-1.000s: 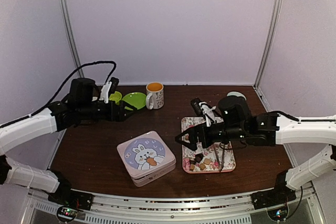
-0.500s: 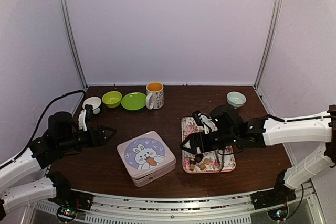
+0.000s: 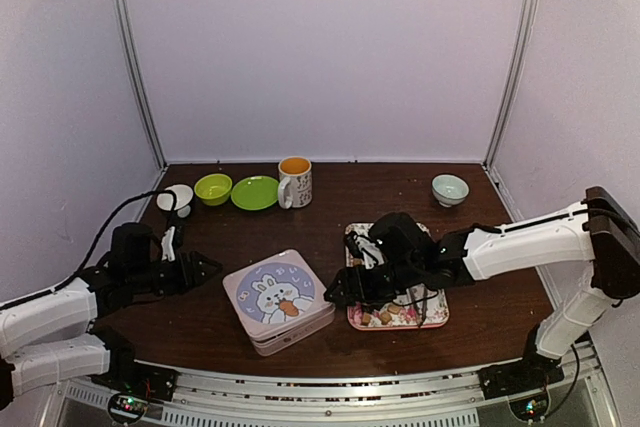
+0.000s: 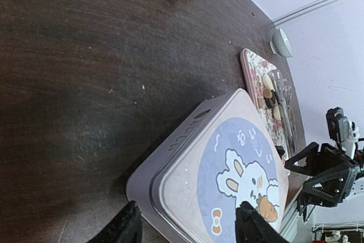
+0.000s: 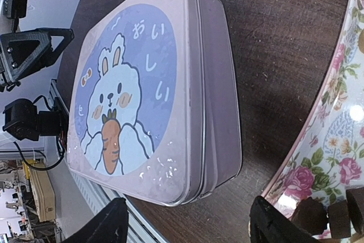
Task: Pack the chocolate
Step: Rotate the packing box at the center of the board.
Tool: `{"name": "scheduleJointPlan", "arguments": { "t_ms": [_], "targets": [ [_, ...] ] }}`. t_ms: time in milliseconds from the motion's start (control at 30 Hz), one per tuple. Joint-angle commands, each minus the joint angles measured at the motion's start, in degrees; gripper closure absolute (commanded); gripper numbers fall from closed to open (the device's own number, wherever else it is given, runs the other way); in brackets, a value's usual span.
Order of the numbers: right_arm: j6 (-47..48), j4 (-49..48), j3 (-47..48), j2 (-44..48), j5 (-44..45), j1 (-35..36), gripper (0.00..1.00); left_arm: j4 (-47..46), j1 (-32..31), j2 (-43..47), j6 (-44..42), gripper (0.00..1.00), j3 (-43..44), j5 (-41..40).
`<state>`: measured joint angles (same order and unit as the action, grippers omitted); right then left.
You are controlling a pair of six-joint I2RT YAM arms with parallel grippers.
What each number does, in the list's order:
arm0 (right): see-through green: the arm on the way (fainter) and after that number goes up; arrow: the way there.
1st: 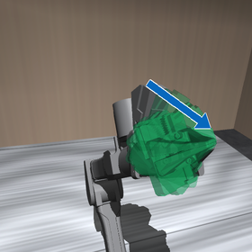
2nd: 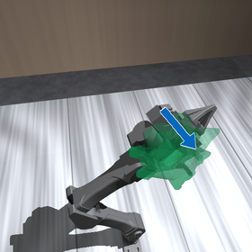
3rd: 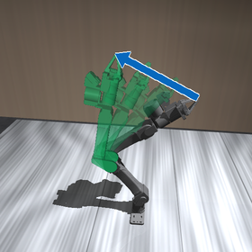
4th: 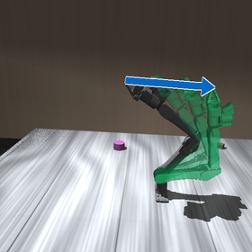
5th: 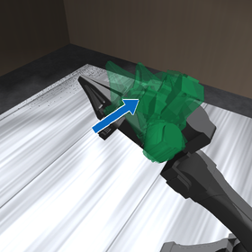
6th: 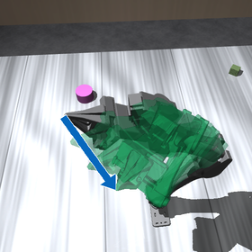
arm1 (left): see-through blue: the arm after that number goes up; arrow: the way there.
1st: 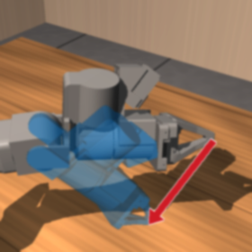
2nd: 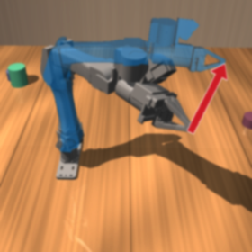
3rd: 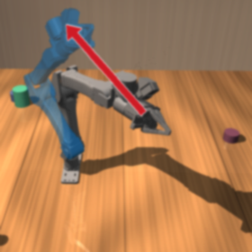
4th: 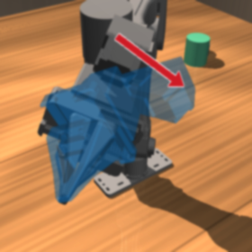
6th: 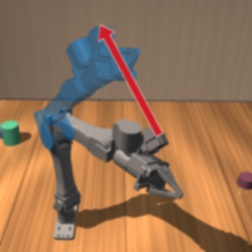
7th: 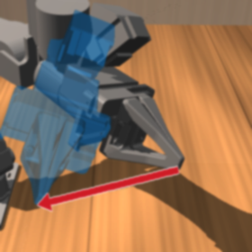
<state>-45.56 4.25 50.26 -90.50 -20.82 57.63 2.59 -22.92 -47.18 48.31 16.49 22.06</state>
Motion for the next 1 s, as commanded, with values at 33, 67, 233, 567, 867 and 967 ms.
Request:
{"name": "scheduleJointPlan", "arguments": {
  "t_ms": [33,67,233,567,867,967],
  "targets": [
    [-1.6,-2.7,1.8,-2.2,-0.8,0.2,0.27,-8.1,0.3,-6.1,-0.9,0.46,0.1,6.3],
    [-1.6,-2.7,2.0,-2.7,-0.8,0.2,0.26,-8.2,0.3,-7.2,-1.1,0.48,0.1,6.5],
    [-1.2,-1.7,3.3,-4.4,-0.2,0.2,0.27,-7.7,0.3,-10.3,-2.3,0.51,0.1,4.6],
    [-1.5,-2.4,3.1,-6.1,-1.6,0.2,0.27,-13.3,0.3,-19.3,-2.9,0.66,0.1,7.3],
    [-3.6,-5.5,1.3,-7.2,-5.0,0.1,0.36,-14.8,-0.2,-26.5,-4.0,0.84,0.1,8.5],
    [-4.5,-6.7,0.5,-7.5,-6.4,0.2,0.36,-14.1,-1.2,-27.1,-3.8,0.84,0.1,7.5]
  ]
}}
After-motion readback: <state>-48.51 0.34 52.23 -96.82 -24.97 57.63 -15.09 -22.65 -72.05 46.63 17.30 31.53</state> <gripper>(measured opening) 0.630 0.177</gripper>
